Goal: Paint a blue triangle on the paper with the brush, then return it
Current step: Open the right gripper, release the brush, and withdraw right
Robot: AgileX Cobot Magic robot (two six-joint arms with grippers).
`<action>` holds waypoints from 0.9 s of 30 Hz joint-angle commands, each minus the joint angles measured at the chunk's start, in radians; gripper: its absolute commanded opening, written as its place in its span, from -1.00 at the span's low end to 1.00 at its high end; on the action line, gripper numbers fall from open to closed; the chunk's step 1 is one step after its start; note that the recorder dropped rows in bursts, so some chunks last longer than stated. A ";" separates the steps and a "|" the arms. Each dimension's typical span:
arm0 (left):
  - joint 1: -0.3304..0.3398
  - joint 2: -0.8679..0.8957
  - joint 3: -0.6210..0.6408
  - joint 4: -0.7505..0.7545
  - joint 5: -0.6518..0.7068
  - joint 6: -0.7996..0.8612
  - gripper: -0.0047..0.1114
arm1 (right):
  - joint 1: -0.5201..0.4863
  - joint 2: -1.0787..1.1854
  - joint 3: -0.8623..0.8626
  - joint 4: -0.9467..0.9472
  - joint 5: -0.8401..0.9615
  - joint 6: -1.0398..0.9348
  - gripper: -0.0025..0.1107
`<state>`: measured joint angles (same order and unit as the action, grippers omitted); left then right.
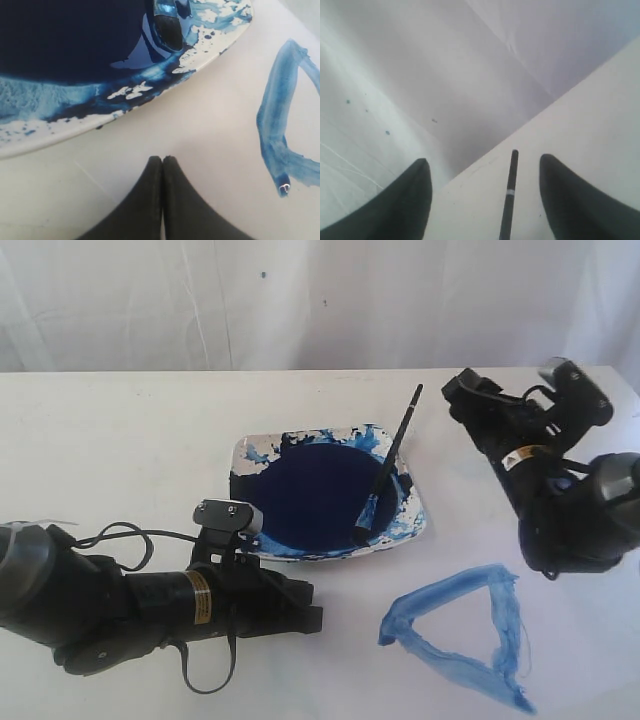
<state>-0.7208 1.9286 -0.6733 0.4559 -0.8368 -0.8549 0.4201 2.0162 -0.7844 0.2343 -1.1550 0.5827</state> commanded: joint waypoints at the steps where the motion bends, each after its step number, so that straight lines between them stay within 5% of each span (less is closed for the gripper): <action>1: -0.002 -0.007 0.004 0.002 0.019 -0.001 -0.92 | -0.008 -0.174 0.165 0.000 -0.066 -0.118 0.04; 7: -0.002 -0.007 0.004 0.002 0.019 -0.001 -0.92 | -0.008 -0.527 0.434 0.000 -0.066 -0.361 -0.13; 12: -0.002 -0.007 0.004 0.002 0.019 -0.001 -0.92 | -0.008 -0.990 0.663 -0.001 0.219 -0.568 -0.95; 15: -0.002 -0.007 0.004 0.002 0.019 -0.001 -0.92 | -0.008 -1.248 0.738 0.001 0.408 -0.832 -0.96; 20: -0.002 -0.007 0.004 0.002 0.019 -0.001 -0.92 | -0.008 -1.555 0.751 0.004 0.713 -0.840 -0.96; 27: -0.002 -0.007 0.004 0.002 0.019 -0.001 -0.92 | -0.008 -1.681 0.751 0.004 0.766 -0.840 -0.96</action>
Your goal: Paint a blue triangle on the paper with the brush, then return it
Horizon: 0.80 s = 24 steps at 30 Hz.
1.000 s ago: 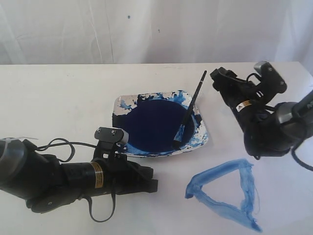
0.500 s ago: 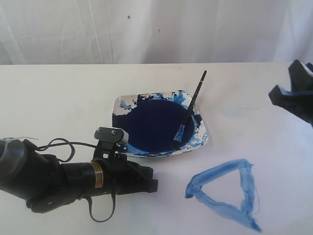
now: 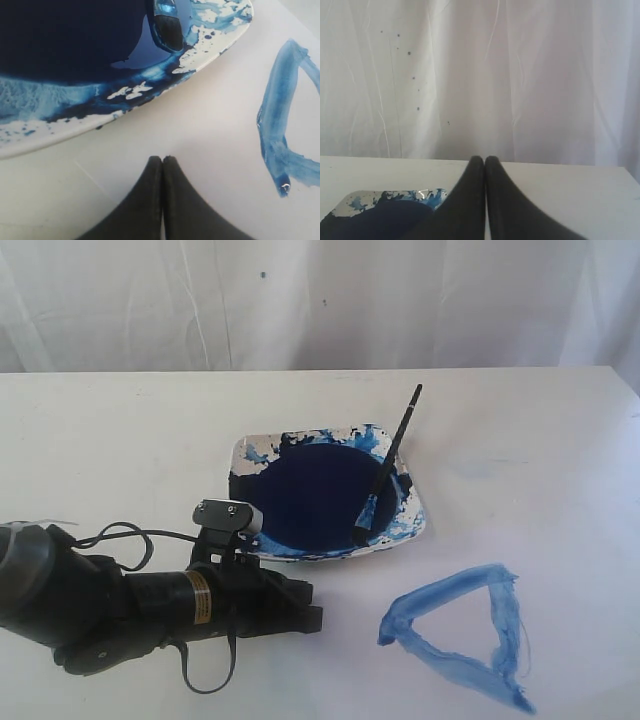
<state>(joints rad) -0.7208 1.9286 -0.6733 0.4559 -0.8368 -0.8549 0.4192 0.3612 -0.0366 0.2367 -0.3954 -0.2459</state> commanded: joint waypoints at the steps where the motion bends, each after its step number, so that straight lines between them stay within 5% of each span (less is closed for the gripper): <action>1: -0.002 -0.007 0.004 0.002 0.019 -0.001 -0.92 | -0.007 -0.026 0.004 0.001 0.007 -0.011 -0.96; 14: -0.002 -0.007 0.004 0.002 0.019 -0.001 -0.92 | -0.031 -0.154 0.005 0.001 0.067 -0.014 -0.96; 24: -0.002 -0.007 0.002 0.006 0.015 -0.001 -0.92 | -0.260 -0.361 0.017 -0.007 0.277 -0.203 -0.96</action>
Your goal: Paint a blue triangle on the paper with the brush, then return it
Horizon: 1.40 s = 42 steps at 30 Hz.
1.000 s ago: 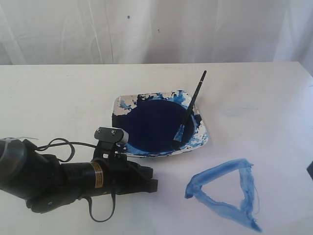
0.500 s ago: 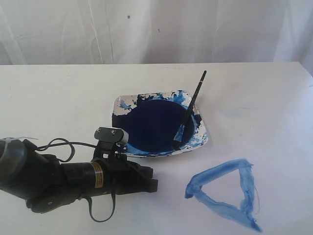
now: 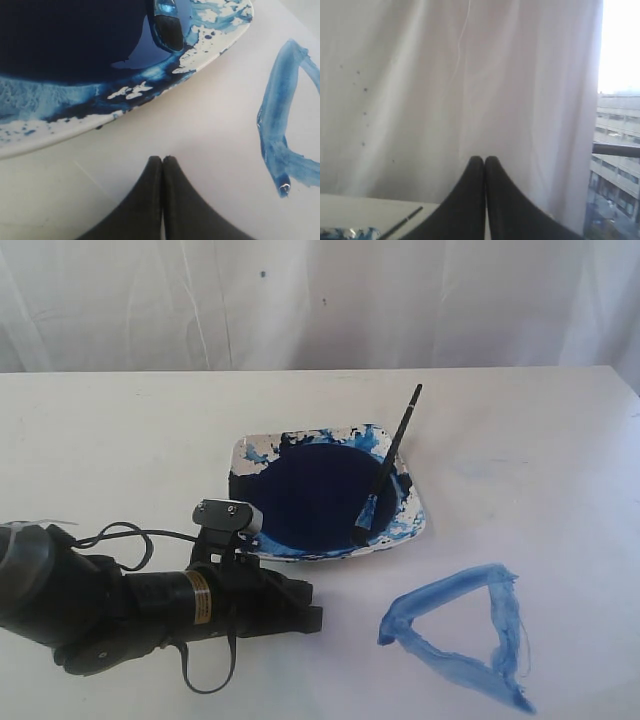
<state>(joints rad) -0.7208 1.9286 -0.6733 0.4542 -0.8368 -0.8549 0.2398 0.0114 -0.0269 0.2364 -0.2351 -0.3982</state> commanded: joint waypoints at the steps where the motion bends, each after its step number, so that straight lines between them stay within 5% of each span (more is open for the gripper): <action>1: -0.002 -0.007 0.002 0.004 0.013 -0.001 -0.92 | -0.107 -0.011 0.009 -0.007 0.163 -0.051 -0.96; 8: -0.002 -0.007 0.002 0.003 0.017 -0.001 -0.92 | -0.232 -0.011 0.027 -0.016 0.325 -0.051 -0.96; 21: -0.002 -0.007 0.002 0.003 0.017 -0.001 -0.92 | -0.234 -0.011 0.027 -0.054 0.346 -0.040 -0.96; 29: -0.002 -0.007 0.002 0.003 0.017 -0.001 -0.92 | -0.234 -0.011 0.027 -0.403 0.426 0.493 -0.96; 42: -0.002 -0.007 0.002 0.003 0.017 -0.001 -0.92 | -0.234 -0.011 0.027 -0.406 0.572 0.515 -0.96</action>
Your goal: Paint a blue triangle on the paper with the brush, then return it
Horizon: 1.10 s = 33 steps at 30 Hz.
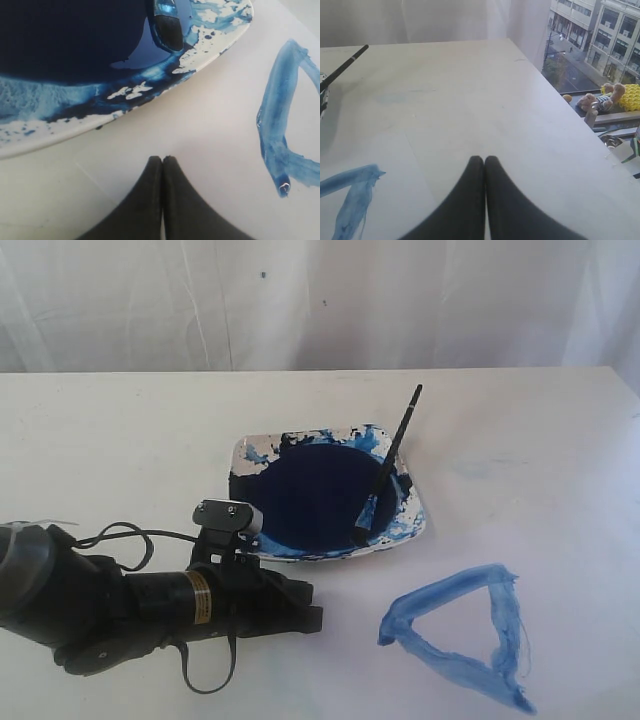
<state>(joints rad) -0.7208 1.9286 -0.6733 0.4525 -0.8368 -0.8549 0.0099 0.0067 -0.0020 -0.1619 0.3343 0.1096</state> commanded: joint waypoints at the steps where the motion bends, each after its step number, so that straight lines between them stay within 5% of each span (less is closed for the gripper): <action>1: -0.002 -0.007 0.002 0.005 0.017 -0.001 -0.92 | -0.004 -0.007 0.002 -0.007 0.003 0.007 -0.96; 22: -0.001 -0.019 0.002 -0.087 0.024 0.011 -0.92 | -0.004 -0.007 0.002 -0.007 0.001 0.029 -0.96; 28: -0.001 -0.243 0.002 -0.223 0.146 0.337 -0.92 | -0.004 -0.007 0.002 -0.007 0.001 0.027 -0.96; 33: -0.001 -0.541 0.002 -0.306 0.392 0.701 -0.92 | -0.004 -0.007 0.002 -0.007 0.001 0.027 -0.96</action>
<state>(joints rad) -0.7226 1.5307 -0.6733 0.2076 -0.5996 -0.3586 0.0099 0.0067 -0.0020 -0.1619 0.3343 0.1312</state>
